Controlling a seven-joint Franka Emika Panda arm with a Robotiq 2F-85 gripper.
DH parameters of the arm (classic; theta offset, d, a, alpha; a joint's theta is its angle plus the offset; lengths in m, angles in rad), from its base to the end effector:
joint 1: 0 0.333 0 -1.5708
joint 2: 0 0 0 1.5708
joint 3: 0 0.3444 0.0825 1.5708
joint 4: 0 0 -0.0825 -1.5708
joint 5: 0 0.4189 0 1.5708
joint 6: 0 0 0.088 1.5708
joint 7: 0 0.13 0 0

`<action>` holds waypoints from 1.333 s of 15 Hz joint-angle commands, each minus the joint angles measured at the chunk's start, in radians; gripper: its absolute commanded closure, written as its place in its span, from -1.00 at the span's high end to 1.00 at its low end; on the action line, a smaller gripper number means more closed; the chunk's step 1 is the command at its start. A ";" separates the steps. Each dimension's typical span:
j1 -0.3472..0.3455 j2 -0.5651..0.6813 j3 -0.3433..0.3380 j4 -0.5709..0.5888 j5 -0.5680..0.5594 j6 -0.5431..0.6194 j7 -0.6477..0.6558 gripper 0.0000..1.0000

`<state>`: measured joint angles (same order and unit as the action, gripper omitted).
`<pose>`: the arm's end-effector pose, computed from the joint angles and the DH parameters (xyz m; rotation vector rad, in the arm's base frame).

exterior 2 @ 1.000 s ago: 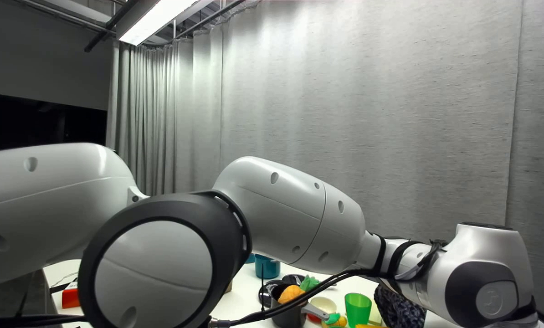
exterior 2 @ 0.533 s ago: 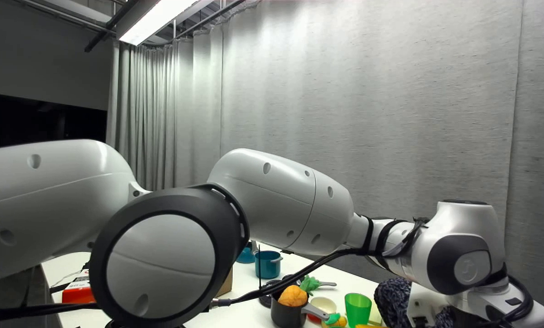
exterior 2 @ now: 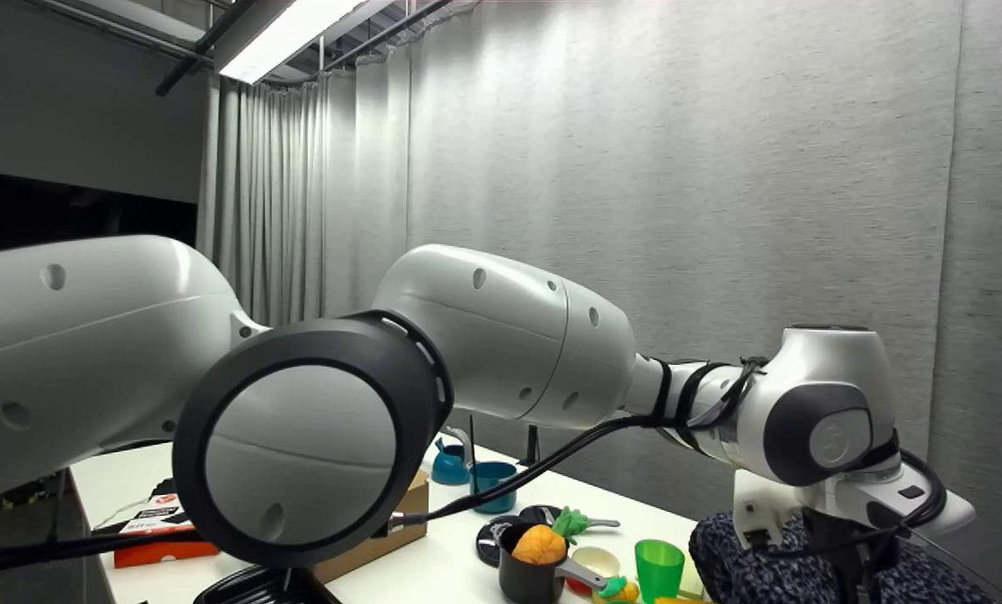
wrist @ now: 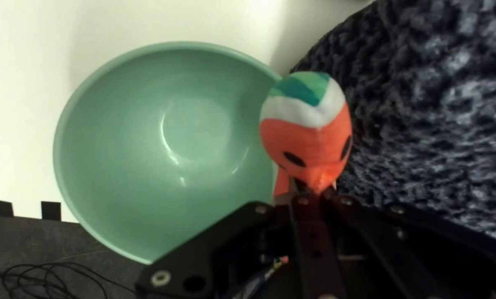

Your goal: Remove the watermelon toy from the bowl and put it on the counter

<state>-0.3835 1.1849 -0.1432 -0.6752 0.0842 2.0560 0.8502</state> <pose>0.8009 -0.3818 0.2388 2.4722 -1.8919 0.3246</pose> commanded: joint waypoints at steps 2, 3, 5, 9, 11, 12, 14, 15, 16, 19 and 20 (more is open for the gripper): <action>-0.011 -0.060 0.084 -0.017 0.039 -0.061 -0.136 -0.97; -0.009 -0.071 0.103 -0.024 0.039 -0.071 -0.162 -0.97; 0.000 -0.090 0.134 -0.046 0.032 -0.094 -0.204 -0.97; 0.023 -0.124 0.173 -0.115 0.013 -0.174 -0.274 -0.97; 0.037 -0.138 0.178 -0.155 0.002 -0.226 -0.295 -0.97; 0.047 -0.146 0.175 -0.175 -0.005 -0.262 -0.297 -0.97; 0.065 -0.154 0.176 -0.210 -0.009 -0.316 -0.298 -0.97; 0.060 -0.166 0.178 -0.224 -0.005 -0.340 -0.317 -0.97; 0.061 -0.170 0.182 -0.238 0.000 -0.351 -0.332 -0.97; 0.053 -0.192 0.193 -0.287 0.014 -0.333 -0.377 -0.97; 0.052 -0.202 0.192 -0.308 0.017 -0.313 -0.382 -0.97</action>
<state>-0.3134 1.0448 0.0327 -0.8929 0.0863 1.7235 0.5136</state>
